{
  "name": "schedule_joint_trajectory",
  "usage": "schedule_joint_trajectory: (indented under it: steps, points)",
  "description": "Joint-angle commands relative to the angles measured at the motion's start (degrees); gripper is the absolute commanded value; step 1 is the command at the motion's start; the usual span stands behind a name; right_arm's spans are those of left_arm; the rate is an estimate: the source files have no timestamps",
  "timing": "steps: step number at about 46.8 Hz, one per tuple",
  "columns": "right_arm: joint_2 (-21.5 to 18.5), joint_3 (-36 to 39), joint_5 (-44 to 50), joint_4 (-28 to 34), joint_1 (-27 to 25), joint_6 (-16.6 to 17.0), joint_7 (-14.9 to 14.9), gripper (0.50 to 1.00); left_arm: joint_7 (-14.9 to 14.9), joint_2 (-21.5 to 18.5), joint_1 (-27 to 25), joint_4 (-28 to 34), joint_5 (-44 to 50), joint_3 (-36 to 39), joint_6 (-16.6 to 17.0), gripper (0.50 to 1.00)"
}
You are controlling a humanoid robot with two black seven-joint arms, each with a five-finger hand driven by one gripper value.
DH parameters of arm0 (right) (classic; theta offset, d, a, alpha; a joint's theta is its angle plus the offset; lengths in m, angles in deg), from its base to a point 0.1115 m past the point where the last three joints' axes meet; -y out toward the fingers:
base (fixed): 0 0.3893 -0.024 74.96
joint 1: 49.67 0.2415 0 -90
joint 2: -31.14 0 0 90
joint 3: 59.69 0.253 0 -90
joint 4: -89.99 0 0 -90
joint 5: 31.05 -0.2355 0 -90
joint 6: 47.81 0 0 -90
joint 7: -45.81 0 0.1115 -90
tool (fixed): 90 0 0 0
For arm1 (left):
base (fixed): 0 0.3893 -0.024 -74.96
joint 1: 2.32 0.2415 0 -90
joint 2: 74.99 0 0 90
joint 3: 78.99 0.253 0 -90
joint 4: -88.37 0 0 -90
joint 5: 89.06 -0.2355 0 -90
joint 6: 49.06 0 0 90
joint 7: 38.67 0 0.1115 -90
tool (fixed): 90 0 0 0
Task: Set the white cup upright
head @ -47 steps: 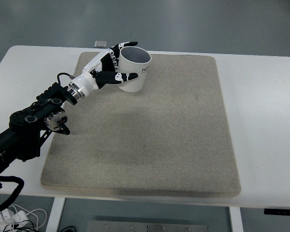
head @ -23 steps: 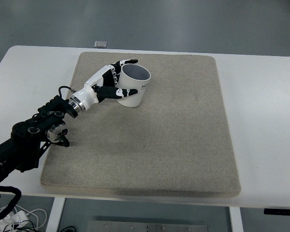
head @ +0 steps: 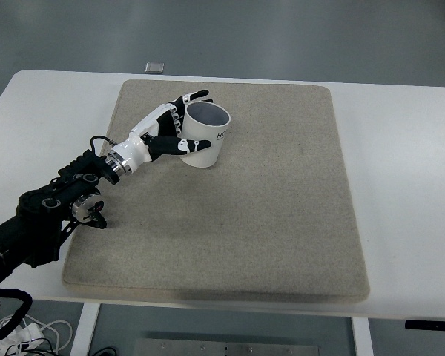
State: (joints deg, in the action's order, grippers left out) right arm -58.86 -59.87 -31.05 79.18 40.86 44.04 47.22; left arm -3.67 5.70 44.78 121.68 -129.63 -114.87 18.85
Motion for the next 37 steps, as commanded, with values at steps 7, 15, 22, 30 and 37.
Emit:
schedule_joint_trajectory:
  steps: [7,15,22,30,37]
  points:
    - [0.0,0.0,0.0,0.0,0.0,0.0,0.0,0.952,0.0,-0.1,0.0,1.0,0.1,-0.2,-0.1,0.992]
    - [0.0,0.0,0.0,0.0,0.0,0.0,0.0,0.952,0.0,-0.8,-0.4,3.2,0.4,-1.0,-0.1,0.992]
    - [0.0,0.0,0.0,0.0,0.0,0.0,0.0,0.952,0.0,-1.3,-1.4,3.3,0.7,-1.9,-1.0,0.992]
    - [0.0,0.0,0.0,0.0,0.0,0.0,0.0,0.952,0.0,-1.4,-2.1,3.7,0.6,-4.4,-2.1,0.992]
    - [0.0,0.0,0.0,0.0,0.0,0.0,0.0,0.952,0.0,-1.4,-1.9,4.4,0.6,-4.4,-2.2,0.992]
